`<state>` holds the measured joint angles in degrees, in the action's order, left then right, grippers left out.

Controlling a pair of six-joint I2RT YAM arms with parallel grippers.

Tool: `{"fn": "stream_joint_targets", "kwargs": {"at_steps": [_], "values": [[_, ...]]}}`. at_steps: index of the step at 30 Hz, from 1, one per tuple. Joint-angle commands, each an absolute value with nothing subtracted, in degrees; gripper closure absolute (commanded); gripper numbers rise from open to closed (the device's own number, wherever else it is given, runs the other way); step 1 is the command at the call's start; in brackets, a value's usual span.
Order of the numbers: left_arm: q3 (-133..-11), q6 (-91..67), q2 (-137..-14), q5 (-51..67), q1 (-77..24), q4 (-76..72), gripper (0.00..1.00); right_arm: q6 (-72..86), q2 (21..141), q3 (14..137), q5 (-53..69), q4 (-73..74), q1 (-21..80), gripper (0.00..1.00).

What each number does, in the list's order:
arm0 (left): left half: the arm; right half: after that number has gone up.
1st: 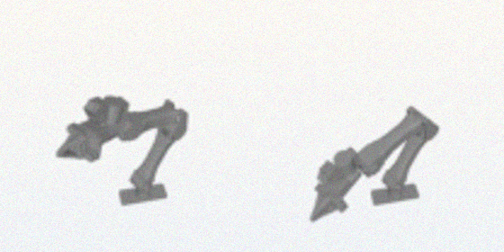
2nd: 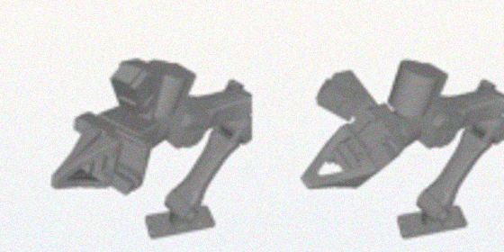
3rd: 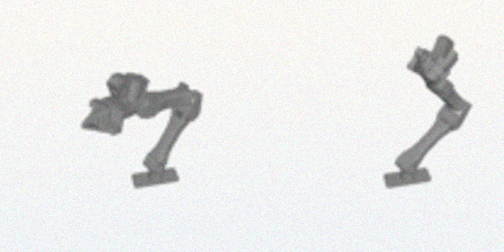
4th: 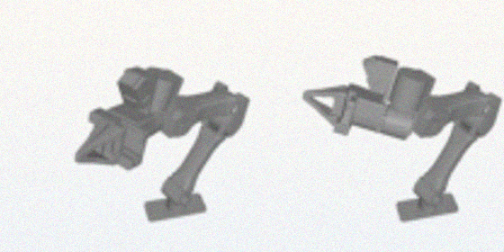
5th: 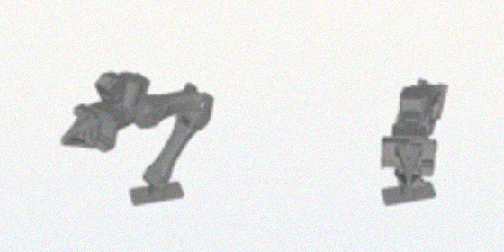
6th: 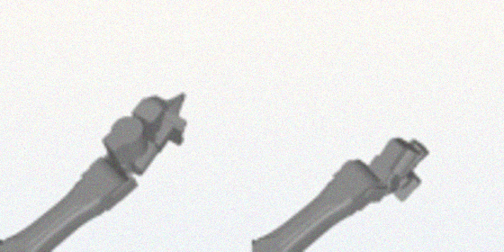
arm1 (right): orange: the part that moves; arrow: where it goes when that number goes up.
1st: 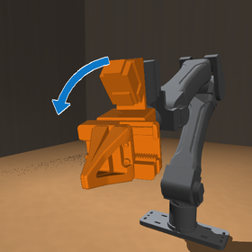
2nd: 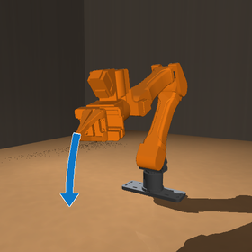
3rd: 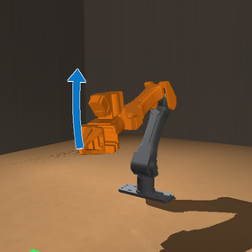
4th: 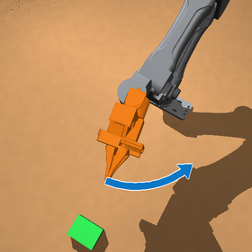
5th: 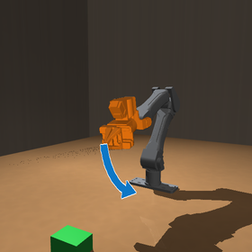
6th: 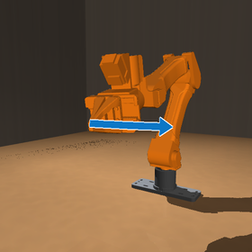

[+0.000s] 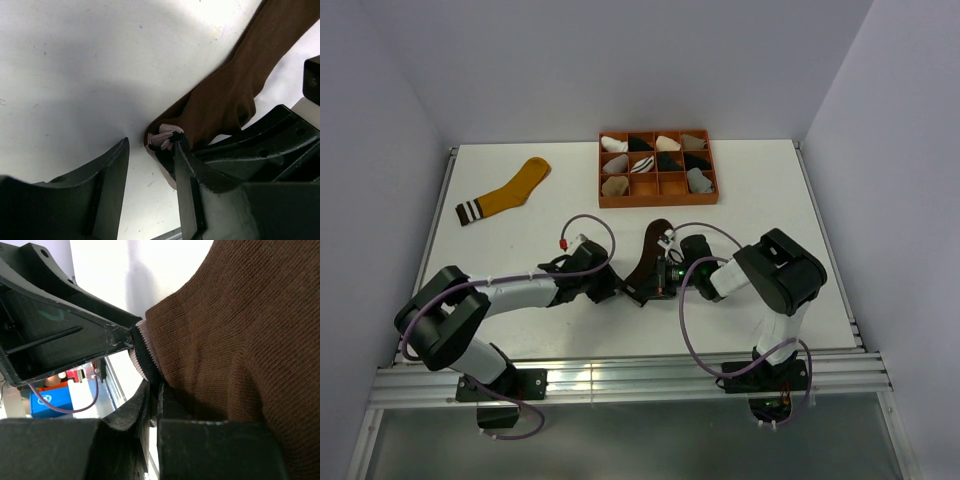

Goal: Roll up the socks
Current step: Roll the sock at the center of the board.

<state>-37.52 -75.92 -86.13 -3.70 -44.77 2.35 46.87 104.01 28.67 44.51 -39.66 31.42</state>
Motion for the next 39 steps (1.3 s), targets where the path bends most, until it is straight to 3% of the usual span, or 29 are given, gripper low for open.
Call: {"fn": "stream_joint_targets", "kwargs": {"at_steps": [1, 12, 18, 21, 23, 31, 39], "values": [[-39.37, -75.76, -87.36, -3.08, -45.18, 0.53, 0.54, 45.7, 106.7, 28.39, 43.24, -34.28, 31.64, 1.0], [-39.9, -74.88, -92.46, -2.29, -45.35, 0.53, 0.66, 43.86, 107.32, 29.0, 42.54, -31.82, 31.2, 0.99], [-39.64, -75.15, -92.73, -3.43, -45.44, 2.28, 0.83, 40.61, 104.6, 29.97, 41.14, -26.99, 31.2, 0.81], [-39.9, -74.88, -91.85, -4.57, -45.35, 4.65, 0.94, 36.75, 100.12, 30.76, 38.16, -19.72, 31.55, 0.68], [-40.34, -74.71, -91.23, -5.01, -45.44, 6.58, 1.0, 32.9, 94.77, 31.81, 33.43, -15.93, 32.08, 0.66], [-43.5, -72.77, -90.7, -5.63, -45.7, 11.34, 1.0, 22.17, 76.83, 35.24, 6.44, -2.9, 43.05, 0.57], [-45.35, -71.72, -90.7, -5.71, -46.05, 13.44, 1.0, 16.62, 79.35, 38.66, -9.12, -2.99, 55.54, 0.54]]}}
